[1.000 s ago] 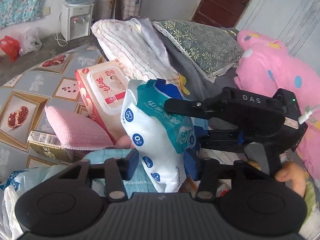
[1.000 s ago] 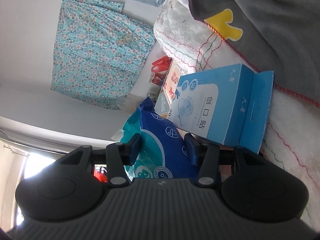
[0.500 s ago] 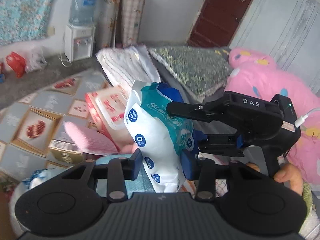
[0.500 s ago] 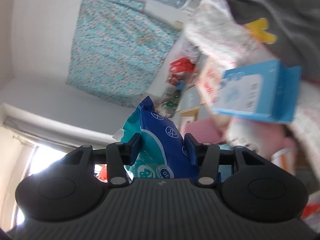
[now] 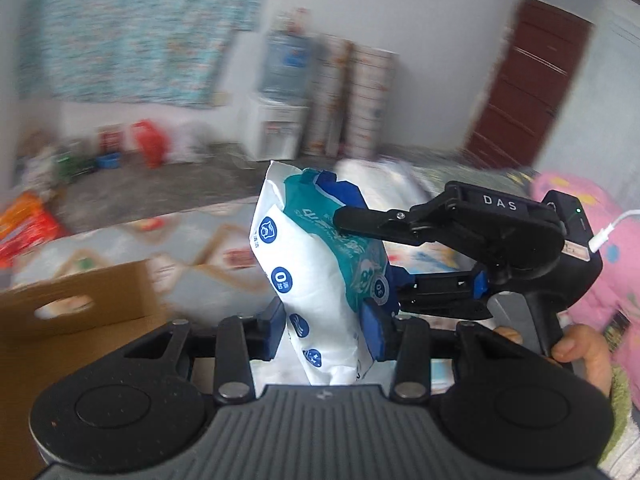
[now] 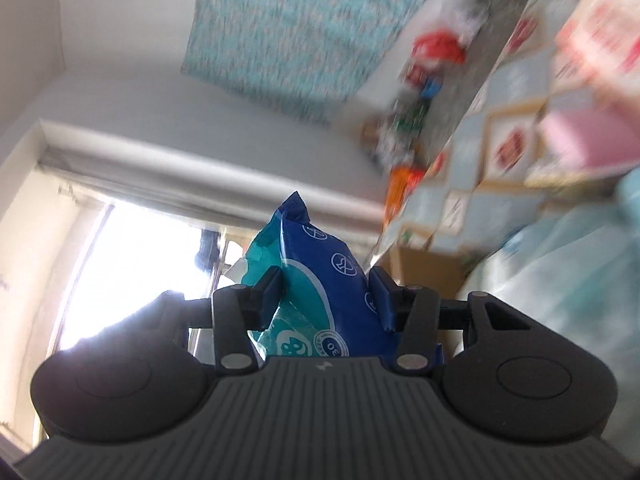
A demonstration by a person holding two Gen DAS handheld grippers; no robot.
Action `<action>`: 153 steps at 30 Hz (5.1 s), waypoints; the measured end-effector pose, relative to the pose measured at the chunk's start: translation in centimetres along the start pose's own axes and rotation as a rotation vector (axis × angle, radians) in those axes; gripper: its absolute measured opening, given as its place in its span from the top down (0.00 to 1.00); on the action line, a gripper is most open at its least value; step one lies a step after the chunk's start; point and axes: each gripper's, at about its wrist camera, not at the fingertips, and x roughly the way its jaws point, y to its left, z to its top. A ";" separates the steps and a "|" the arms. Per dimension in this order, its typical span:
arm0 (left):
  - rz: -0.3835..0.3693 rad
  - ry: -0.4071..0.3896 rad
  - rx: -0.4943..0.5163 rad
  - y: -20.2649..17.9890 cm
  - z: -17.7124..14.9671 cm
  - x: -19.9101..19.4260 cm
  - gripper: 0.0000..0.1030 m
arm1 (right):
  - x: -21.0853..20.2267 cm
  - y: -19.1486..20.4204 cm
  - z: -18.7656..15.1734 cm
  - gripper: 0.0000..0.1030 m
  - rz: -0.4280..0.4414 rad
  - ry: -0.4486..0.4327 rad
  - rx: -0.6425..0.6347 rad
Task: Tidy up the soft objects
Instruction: 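Lift the wet-wipes pack with the right tool and carry it toward the box, then lower the wet-wipes pack into the cardboard box and open the right tool, then move the right tool back to the bed and grasp the blue bandage box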
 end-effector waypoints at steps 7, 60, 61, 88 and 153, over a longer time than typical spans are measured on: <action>0.178 0.033 -0.190 10.7 -2.1 -3.2 0.58 | 13.6 2.1 -5.0 0.54 -0.048 0.203 0.037; 0.461 -0.006 -0.463 27.3 -7.7 -6.9 0.42 | 31.2 2.9 -11.8 0.15 -0.589 0.331 -0.207; 0.463 -0.005 -0.462 27.3 -7.7 -6.9 0.42 | 31.5 2.9 -11.7 0.15 -0.565 0.338 -0.211; 0.491 0.027 -0.483 28.1 -8.4 -5.9 0.42 | 33.1 1.2 -12.0 0.58 -0.543 0.467 -0.454; -0.139 0.106 0.183 -11.1 -1.9 8.7 0.22 | -19.4 -3.2 7.3 0.22 -0.637 -0.185 -0.452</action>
